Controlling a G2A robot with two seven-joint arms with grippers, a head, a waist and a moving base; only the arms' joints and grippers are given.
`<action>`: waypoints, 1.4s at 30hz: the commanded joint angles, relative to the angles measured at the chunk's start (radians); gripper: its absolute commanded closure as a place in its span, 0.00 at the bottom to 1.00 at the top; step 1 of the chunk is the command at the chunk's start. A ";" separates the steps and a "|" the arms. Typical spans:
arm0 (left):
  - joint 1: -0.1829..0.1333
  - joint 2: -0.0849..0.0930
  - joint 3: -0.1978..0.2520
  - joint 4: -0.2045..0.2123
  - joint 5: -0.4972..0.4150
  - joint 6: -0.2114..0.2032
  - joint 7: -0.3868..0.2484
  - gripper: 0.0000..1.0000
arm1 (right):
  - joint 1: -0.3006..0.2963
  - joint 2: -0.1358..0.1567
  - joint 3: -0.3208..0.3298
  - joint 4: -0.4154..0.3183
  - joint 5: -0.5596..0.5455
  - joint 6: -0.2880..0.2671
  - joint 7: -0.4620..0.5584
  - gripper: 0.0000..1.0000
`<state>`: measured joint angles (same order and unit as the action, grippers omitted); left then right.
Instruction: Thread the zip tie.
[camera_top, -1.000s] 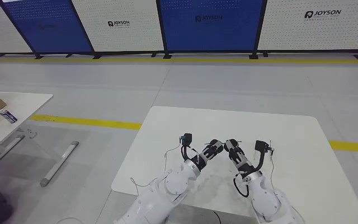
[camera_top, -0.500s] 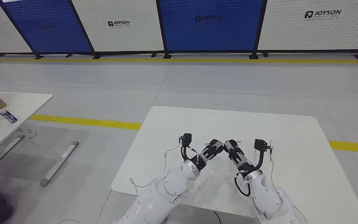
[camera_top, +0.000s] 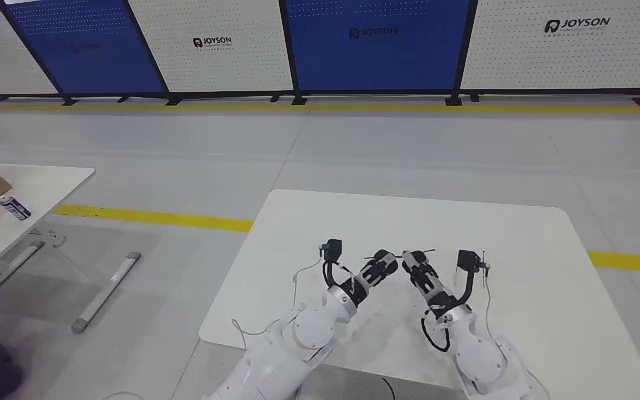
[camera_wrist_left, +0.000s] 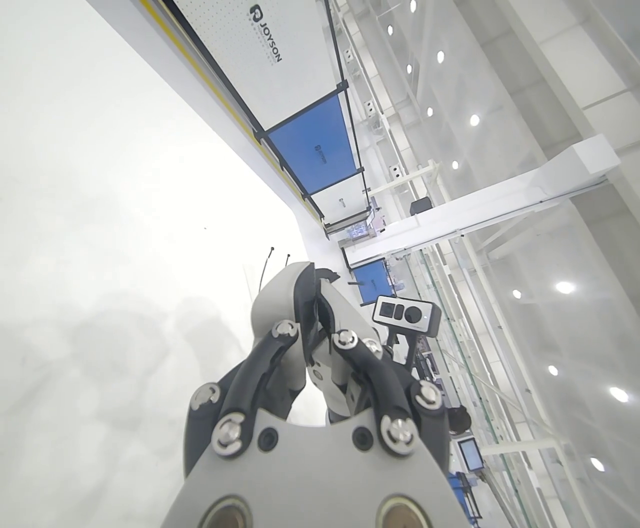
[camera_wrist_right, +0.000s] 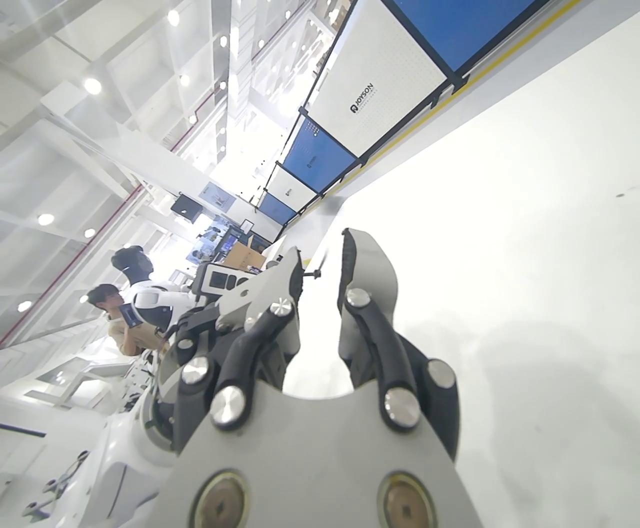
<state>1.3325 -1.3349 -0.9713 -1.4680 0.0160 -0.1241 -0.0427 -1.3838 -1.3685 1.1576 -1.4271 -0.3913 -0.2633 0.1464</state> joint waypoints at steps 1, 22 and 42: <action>0.000 0.000 0.000 0.001 0.000 -0.001 0.001 1.00 | -0.002 0.000 0.001 -0.001 0.000 -0.001 -0.005 1.00; 0.005 -0.004 0.007 -0.007 0.016 -0.004 0.010 1.00 | 0.004 0.005 -0.007 0.000 -0.049 -0.008 0.013 1.00; 0.003 -0.006 0.004 -0.008 0.021 0.016 0.013 1.00 | -0.008 0.010 0.014 -0.019 -0.002 -0.011 0.026 0.00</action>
<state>1.3358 -1.3404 -0.9671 -1.4764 0.0367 -0.1086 -0.0308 -1.3913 -1.3589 1.1702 -1.4453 -0.3939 -0.2731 0.1732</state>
